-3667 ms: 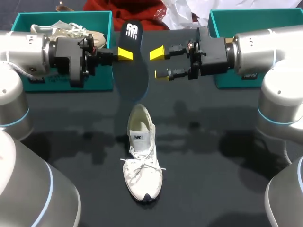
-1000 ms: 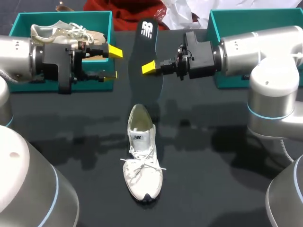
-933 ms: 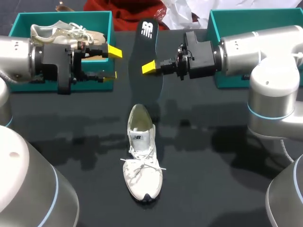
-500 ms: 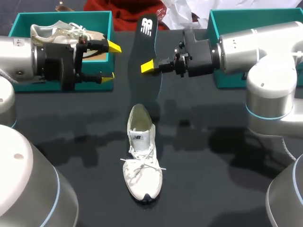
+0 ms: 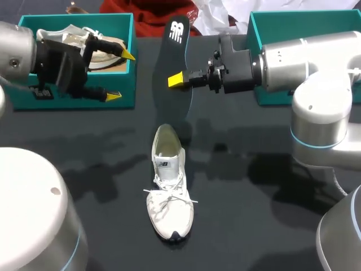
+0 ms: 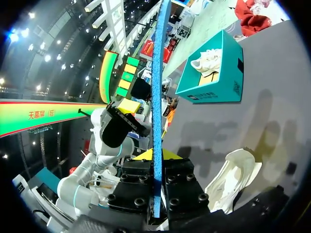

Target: Take the shoe out of the shoebox, open the shoe tongue, remove and reinsert the insole, then place the shoe into the shoebox

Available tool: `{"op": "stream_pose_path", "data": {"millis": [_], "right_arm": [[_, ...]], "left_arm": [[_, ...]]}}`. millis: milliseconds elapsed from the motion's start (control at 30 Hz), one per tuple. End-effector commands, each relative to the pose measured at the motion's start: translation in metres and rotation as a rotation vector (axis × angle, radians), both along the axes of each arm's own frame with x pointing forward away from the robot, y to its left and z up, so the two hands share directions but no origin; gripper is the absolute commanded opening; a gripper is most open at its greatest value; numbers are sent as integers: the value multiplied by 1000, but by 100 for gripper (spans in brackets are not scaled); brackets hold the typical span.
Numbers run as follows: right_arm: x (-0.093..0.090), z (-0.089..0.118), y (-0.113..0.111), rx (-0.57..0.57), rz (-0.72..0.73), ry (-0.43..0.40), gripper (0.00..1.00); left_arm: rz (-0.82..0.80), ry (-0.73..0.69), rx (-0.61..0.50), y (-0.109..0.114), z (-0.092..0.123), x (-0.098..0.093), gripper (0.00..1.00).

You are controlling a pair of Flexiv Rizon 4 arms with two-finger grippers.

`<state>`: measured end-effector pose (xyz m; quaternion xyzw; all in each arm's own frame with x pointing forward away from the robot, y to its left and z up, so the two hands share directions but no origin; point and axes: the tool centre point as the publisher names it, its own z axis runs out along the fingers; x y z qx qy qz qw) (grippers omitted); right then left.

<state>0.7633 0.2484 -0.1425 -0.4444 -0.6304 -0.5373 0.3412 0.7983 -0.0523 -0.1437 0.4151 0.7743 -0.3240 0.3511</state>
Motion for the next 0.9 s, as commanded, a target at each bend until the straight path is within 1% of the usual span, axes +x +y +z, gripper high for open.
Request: {"op": "stream_pose_path", "data": {"millis": [33, 100, 133, 167, 200, 233, 300, 367, 400, 433, 467, 500, 900], "right_arm": [[-1, 1, 1, -6, -3, 1, 0], [-1, 1, 1, -6, -3, 1, 0], [0, -1, 1, -32, -9, -23, 0], [0, -3, -1, -30, -19, -40, 0], [0, -4, -2, -36, -11, -54, 0], [-1, -5, -3, -66, -20, -81, 0], [-2, -8, -7, -36, -15, -107, 0], [-3, -11, -10, -48, -25, -139, 0], [-2, -13, -11, -41, -19, -151, 0], [-2, -16, -12, -52, -20, -167, 0], [-1, -19, -11, -60, -4, -173, 0], [0, -21, -11, -62, 3, -180, 0], [0, -21, -11, -62, 3, -180, 0]], "left_arm": [[-14, 41, 85, -3, 4, 0, 100], [-14, 41, 85, -3, 4, 0, 100], [5, 71, 85, -4, 1, -1, 100], [45, 127, 110, -5, -3, 1, 100], [36, 160, 95, -4, -7, 1, 100], [41, 197, 88, -3, -10, -1, 100], [75, 262, 110, -3, -16, -3, 100], [112, 345, 152, -4, -23, -6, 100], [117, 366, 149, -4, -27, -8, 100], [135, 418, 157, -4, -30, -10, 100], [177, 446, 193, -4, -35, -12, 100], [222, 441, 213, -4, -38, -15, 100], [222, 441, 213, -4, -38, -15, 100]]}}
